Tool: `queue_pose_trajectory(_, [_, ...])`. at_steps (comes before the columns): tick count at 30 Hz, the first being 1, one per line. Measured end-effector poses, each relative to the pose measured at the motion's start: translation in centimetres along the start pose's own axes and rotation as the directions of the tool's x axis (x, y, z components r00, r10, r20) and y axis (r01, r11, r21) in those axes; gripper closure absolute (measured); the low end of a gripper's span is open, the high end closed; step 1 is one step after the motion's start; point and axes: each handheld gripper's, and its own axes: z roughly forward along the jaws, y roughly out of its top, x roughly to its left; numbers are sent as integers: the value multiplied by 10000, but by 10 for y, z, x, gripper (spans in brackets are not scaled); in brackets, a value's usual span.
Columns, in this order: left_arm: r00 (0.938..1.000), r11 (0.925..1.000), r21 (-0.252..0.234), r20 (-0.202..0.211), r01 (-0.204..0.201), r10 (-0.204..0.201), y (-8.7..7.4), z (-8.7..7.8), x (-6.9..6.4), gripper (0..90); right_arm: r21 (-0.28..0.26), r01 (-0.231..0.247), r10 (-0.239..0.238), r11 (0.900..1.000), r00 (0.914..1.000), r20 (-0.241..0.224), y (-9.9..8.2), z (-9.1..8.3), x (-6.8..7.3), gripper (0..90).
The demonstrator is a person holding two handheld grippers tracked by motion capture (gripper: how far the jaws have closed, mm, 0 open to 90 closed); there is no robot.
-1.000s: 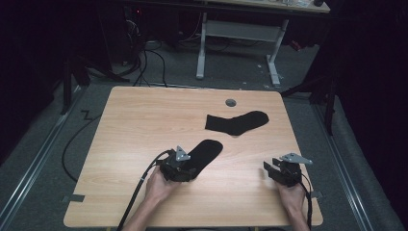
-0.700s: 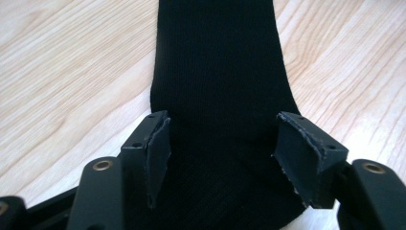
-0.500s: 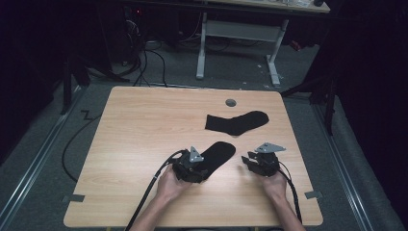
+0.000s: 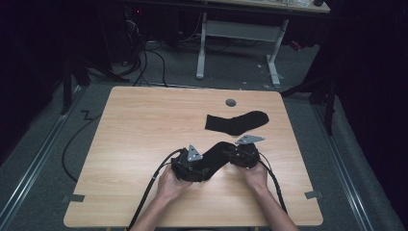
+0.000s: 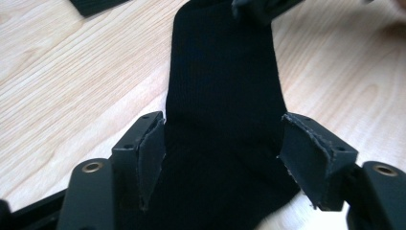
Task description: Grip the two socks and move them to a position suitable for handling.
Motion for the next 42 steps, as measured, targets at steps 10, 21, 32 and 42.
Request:
queue_pose_trajectory(10, [9776, 9834, 197, -1145, 1801, -1768, -32, -26, 6, 371, 680, 269, -293, 9973, 9989, 354, -7, 8, 3, 588])
queue_pose_trajectory(21, [9687, 9795, 87, -1502, 2012, -1976, -33, -9, 9, 372, 596, 167, -203, 9981, 9979, 614, -16, 0, 4, 546])
queue_pose_trajectory(32, [9747, 9842, 238, -1453, 1753, -1701, -14, 10, 19, 369, 693, -212, 143, 9974, 9950, 987, -25, -11, -1, 523])
queue_pose_trajectory(42, [9787, 9855, 355, -1287, 1657, -1599, -7, 16, 17, 369, 633, -372, 291, 9973, 9917, 1250, -34, -20, -6, 518])
